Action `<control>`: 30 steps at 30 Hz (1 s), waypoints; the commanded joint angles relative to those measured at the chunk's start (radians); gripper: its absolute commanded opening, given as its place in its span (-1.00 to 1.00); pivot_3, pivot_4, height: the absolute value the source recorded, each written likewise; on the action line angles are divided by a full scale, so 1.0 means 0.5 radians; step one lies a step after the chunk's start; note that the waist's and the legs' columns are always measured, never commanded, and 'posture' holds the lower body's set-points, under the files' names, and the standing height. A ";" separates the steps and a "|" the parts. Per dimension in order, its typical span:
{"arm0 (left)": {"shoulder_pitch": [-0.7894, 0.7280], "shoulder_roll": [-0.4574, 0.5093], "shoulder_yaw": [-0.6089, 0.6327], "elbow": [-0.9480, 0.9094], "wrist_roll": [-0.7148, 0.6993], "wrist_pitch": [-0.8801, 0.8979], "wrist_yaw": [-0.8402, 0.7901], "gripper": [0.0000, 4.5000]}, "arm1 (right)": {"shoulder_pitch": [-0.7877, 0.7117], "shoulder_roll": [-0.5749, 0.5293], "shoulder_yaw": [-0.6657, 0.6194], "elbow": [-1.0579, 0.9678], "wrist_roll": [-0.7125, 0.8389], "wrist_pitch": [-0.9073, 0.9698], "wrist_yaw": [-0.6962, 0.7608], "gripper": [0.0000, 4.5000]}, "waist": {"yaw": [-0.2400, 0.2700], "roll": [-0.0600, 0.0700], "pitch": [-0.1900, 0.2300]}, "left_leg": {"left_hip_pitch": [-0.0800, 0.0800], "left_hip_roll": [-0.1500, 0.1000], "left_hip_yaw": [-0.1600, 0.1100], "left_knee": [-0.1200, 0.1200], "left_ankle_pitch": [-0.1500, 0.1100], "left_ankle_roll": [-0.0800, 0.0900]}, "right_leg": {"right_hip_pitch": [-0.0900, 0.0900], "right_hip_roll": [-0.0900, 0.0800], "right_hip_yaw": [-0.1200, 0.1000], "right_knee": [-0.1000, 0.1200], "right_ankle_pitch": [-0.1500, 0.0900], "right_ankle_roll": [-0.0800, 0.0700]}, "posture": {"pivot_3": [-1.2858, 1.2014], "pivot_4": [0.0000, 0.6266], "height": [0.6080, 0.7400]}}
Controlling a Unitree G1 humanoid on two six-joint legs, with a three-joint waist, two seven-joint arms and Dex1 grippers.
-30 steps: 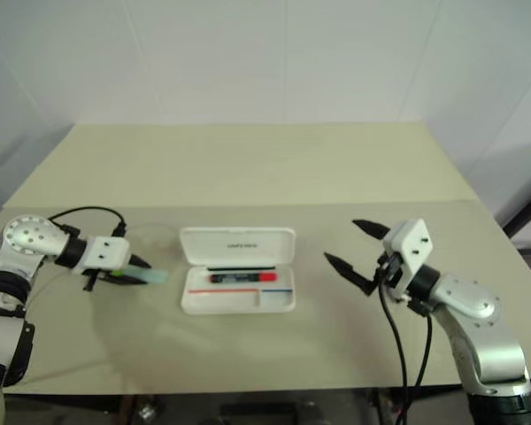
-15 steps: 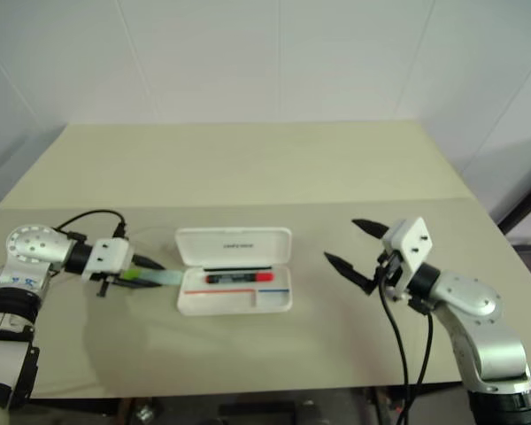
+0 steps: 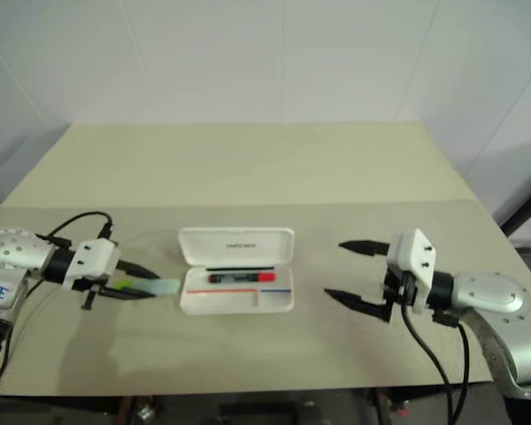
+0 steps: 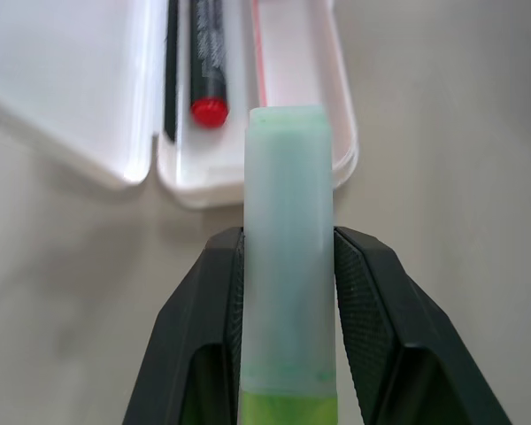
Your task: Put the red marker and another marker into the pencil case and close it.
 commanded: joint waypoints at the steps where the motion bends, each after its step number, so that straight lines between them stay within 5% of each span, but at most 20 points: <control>1: -0.005 -0.009 0.042 -0.197 -0.092 0.138 0.037 -0.47 | 0.017 -0.033 -0.019 -0.095 0.039 0.007 0.026 1.00 | -0.001 0.000 0.000 | 0.000 0.000 0.000 0.000 0.000 0.000 | 0.000 0.000 0.000 0.000 0.000 0.000 | 0.03 -0.52 1.00; 14: -0.117 -0.221 -0.150 -0.614 -0.094 0.762 0.257 -0.47 | 0.095 0.037 -0.020 -0.177 -0.011 0.017 -0.145 1.00 | -0.001 0.000 0.000 | 0.000 0.000 0.000 0.000 0.000 0.000 | 0.000 0.000 0.001 -0.001 0.000 0.000 | 0.03 -0.52 1.00; 30: -0.166 -0.373 -0.336 -0.645 0.025 0.825 0.382 -0.47 | 0.179 0.104 -0.027 -0.269 -0.035 0.006 -0.347 1.00 | 0.003 -0.001 0.000 | 0.000 -0.001 0.000 0.000 0.000 0.000 | 0.001 0.000 0.001 -0.002 0.000 0.000 | 0.03 -0.52 1.00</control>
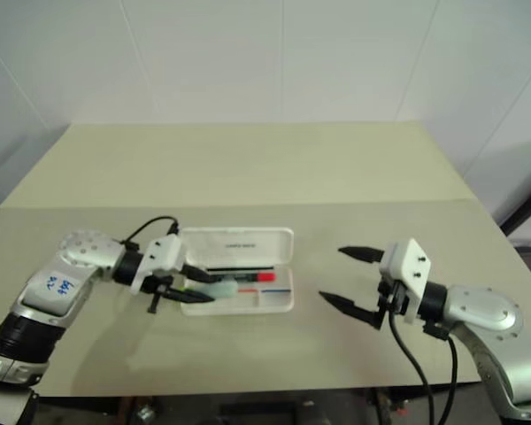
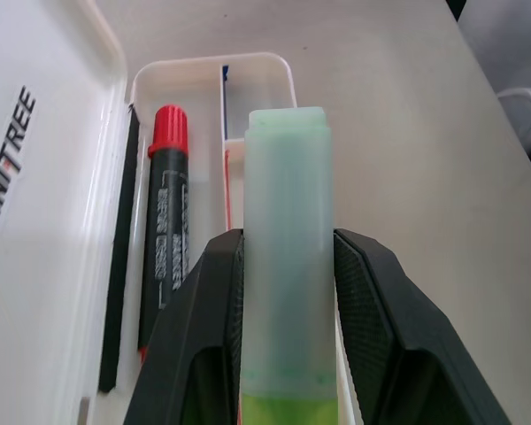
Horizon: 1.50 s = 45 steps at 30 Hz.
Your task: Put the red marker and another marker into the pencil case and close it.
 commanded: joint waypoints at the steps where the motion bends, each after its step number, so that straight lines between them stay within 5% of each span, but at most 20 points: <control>1: -0.060 -0.040 -0.016 -0.029 0.031 -0.020 0.034 -0.47 | 0.021 0.019 -0.033 -0.096 0.000 -0.014 -0.047 1.00 | 0.000 0.000 0.000 | 0.000 0.000 0.000 0.000 0.000 0.000 | 0.000 0.000 0.000 0.000 0.000 0.000 | 0.03 -0.52 1.00; 45: -0.090 -0.142 -0.106 0.060 0.170 -0.021 0.059 -0.47 | -0.012 0.122 0.021 -0.094 -0.063 -0.052 -0.173 1.00 | 0.001 0.000 0.000 | 0.001 0.000 0.000 0.000 0.000 0.000 | 0.001 0.000 0.000 0.000 0.000 0.000 | 0.03 -0.52 1.00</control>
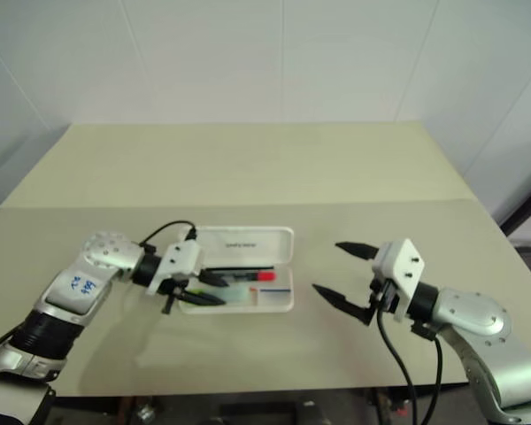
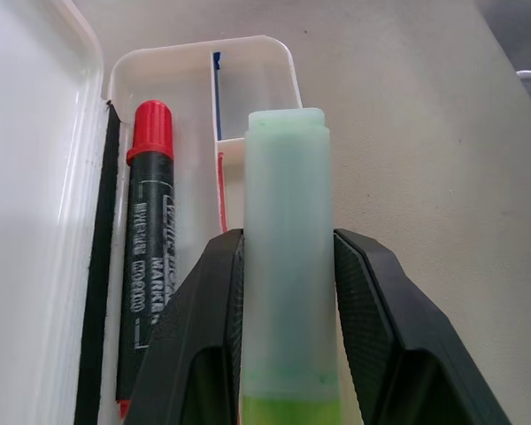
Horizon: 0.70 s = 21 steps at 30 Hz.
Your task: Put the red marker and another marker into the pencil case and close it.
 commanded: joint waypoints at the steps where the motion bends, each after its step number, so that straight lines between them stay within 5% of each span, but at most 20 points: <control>1: -0.020 -0.028 0.006 -0.015 0.002 0.010 0.038 -0.47 | -0.006 0.015 -0.034 -0.043 -0.004 -0.037 -0.019 1.00 | 0.000 0.000 0.000 | 0.000 0.000 0.000 0.000 0.000 0.000 | 0.000 0.000 0.000 0.000 0.000 0.000 | 0.03 -0.52 1.00; 2: -0.024 -0.042 0.005 -0.014 0.004 0.009 0.047 -0.16 | -0.005 0.016 -0.034 -0.044 -0.004 -0.036 -0.022 1.00 | 0.000 0.000 0.000 | 0.000 0.000 0.000 0.000 0.000 0.000 | 0.000 0.000 0.000 0.000 0.000 0.000 | 0.03 -0.52 1.00; 10: -0.015 -0.075 -0.003 -0.045 -0.002 0.036 0.060 0.93 | -0.011 0.022 -0.026 -0.038 -0.005 -0.039 -0.024 1.00 | -0.001 0.000 0.000 | 0.000 0.000 0.000 0.000 0.000 0.000 | 0.000 0.000 0.000 0.000 0.000 0.000 | 0.03 -0.52 1.00; 21: 0.054 -0.030 0.104 -0.151 -0.107 0.015 0.043 0.97 | -0.022 0.085 -0.002 0.008 -0.007 -0.034 -0.047 1.00 | -0.001 0.000 0.000 | 0.000 0.000 0.000 0.000 0.000 0.000 | 0.000 0.000 0.000 0.000 0.000 0.000 | 0.03 -0.52 1.00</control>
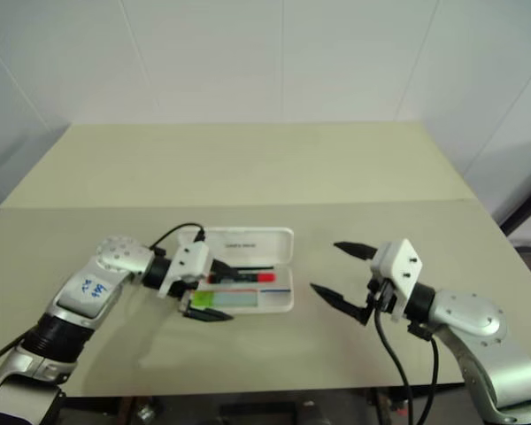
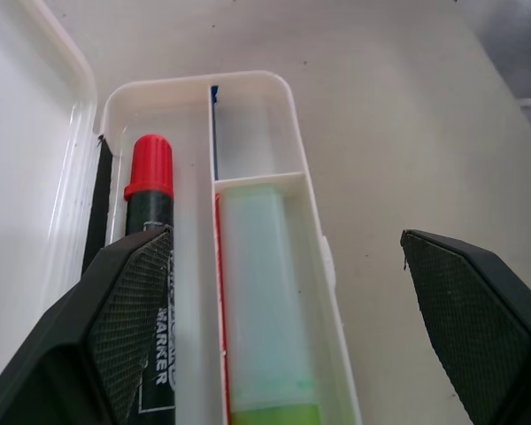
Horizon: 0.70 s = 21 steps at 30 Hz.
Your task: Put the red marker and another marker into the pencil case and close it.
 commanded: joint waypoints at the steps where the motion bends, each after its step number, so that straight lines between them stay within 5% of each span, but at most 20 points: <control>1: 0.027 0.053 0.126 -0.084 -0.082 -0.014 0.003 0.97 | -0.013 0.038 -0.035 0.008 0.001 -0.023 -0.050 1.00 | -0.001 0.000 0.000 | 0.000 0.000 0.000 0.000 0.000 0.000 | 0.000 0.000 0.000 0.000 0.000 0.000 | 0.03 -0.52 1.00; 11: 0.214 0.196 0.416 -0.362 -0.362 0.148 0.018 0.97 | 0.091 0.070 -0.210 0.271 -0.100 -0.048 -0.204 1.00 | 0.001 0.000 0.000 | 0.000 0.000 0.000 -0.002 0.000 0.000 | 0.000 -0.001 0.000 -0.002 0.000 0.000 | 0.03 -0.52 1.00; 21: 0.356 0.075 0.614 -0.540 -0.525 0.216 0.334 0.97 | 0.285 0.045 -0.384 0.361 -0.256 -0.019 -0.312 1.00 | -0.002 0.000 0.000 | 0.001 0.000 0.001 0.000 0.000 0.000 | 0.001 -0.001 0.001 -0.001 0.000 0.000 | 0.03 -0.52 1.00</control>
